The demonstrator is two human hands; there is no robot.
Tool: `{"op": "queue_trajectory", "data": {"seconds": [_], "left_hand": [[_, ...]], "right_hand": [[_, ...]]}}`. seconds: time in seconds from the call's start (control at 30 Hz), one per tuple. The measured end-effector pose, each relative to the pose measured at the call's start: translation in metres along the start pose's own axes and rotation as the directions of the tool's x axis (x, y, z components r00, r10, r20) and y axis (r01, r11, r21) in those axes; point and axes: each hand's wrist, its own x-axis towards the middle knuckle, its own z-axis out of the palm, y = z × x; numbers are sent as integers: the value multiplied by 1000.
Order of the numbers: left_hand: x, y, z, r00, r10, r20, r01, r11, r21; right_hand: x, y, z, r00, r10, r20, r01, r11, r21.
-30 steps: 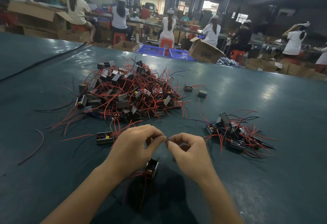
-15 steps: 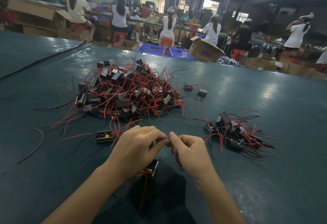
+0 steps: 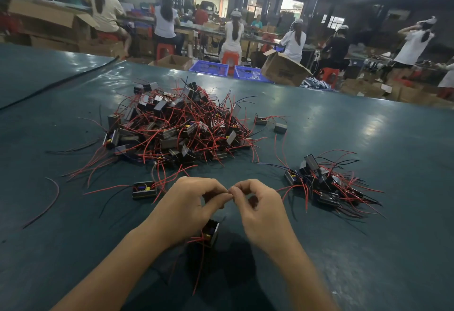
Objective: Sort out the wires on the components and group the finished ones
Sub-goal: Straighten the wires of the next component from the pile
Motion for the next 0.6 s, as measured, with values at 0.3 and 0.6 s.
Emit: {"op": "queue_trajectory", "data": {"seconds": [0.3, 0.6], "left_hand": [[4, 2, -3, 995, -87, -45, 74, 968, -241], [2, -1, 2, 992, 54, -113, -66, 992, -110]], "right_hand": [[-1, -10, -2, 993, -97, -73, 114, 952, 284], [2, -13, -15, 804, 393, 447, -595, 521, 612]]}}
